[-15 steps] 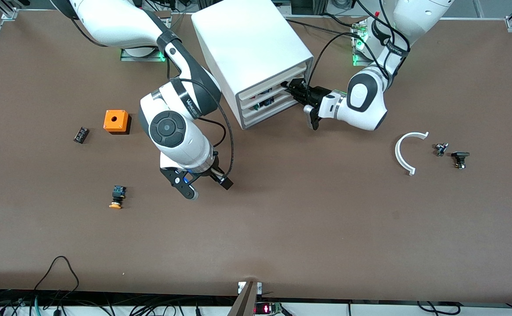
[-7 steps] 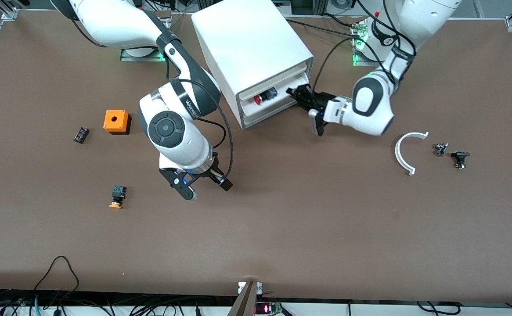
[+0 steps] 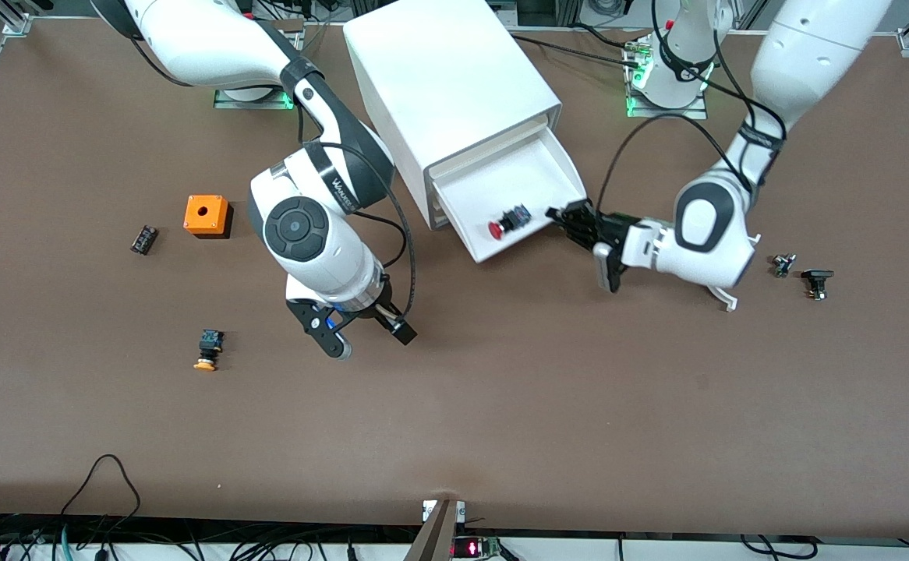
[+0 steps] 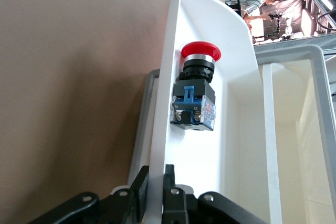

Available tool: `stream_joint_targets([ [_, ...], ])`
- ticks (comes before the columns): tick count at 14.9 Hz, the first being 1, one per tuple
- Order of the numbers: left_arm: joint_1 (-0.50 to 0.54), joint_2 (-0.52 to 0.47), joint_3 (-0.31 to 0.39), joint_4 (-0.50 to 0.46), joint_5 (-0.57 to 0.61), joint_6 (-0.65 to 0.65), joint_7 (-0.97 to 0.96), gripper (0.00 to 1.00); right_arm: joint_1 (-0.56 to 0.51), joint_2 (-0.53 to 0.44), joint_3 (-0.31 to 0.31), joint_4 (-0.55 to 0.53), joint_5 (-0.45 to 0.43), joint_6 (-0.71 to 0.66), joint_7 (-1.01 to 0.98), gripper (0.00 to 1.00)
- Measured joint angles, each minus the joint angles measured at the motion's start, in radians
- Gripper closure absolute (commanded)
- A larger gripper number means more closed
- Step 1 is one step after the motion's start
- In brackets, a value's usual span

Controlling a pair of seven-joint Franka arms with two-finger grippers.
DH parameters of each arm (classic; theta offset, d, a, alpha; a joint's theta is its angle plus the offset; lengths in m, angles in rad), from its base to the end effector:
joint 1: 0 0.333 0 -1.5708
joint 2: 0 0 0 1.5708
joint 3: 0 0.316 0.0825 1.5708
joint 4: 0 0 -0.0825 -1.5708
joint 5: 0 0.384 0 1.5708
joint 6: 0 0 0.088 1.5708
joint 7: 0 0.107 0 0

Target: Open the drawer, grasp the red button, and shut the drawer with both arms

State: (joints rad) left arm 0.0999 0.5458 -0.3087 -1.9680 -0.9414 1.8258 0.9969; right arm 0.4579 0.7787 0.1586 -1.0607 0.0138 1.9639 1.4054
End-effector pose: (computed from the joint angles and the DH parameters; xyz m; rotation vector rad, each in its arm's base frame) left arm 0.5350 -0.1783 0.2030 1.9137 -0.6072 -0.2521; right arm 0.6531 0.4137 0.3870 -2.7029 1.2166 0.0473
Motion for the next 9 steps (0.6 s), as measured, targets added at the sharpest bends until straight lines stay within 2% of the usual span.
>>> stream_joint_targets([
  [1, 0.003, 0.011, 0.0, 0.015, 0.006, -0.005, -0.002, 0.01, 0.007, 0.0, 0.014, 0.015, 0.004, 0.004, 0.032, 0.01],
  [6, 0.004, 0.016, 0.0, 0.034, 0.039, -0.013, -0.033, 0.0, 0.025, 0.0, 0.118, 0.055, 0.005, 0.015, 0.176, 0.01],
  [9, 0.008, 0.003, 0.001, 0.079, 0.074, -0.096, -0.143, 0.0, 0.042, 0.001, 0.167, 0.055, 0.005, 0.048, 0.259, 0.01],
])
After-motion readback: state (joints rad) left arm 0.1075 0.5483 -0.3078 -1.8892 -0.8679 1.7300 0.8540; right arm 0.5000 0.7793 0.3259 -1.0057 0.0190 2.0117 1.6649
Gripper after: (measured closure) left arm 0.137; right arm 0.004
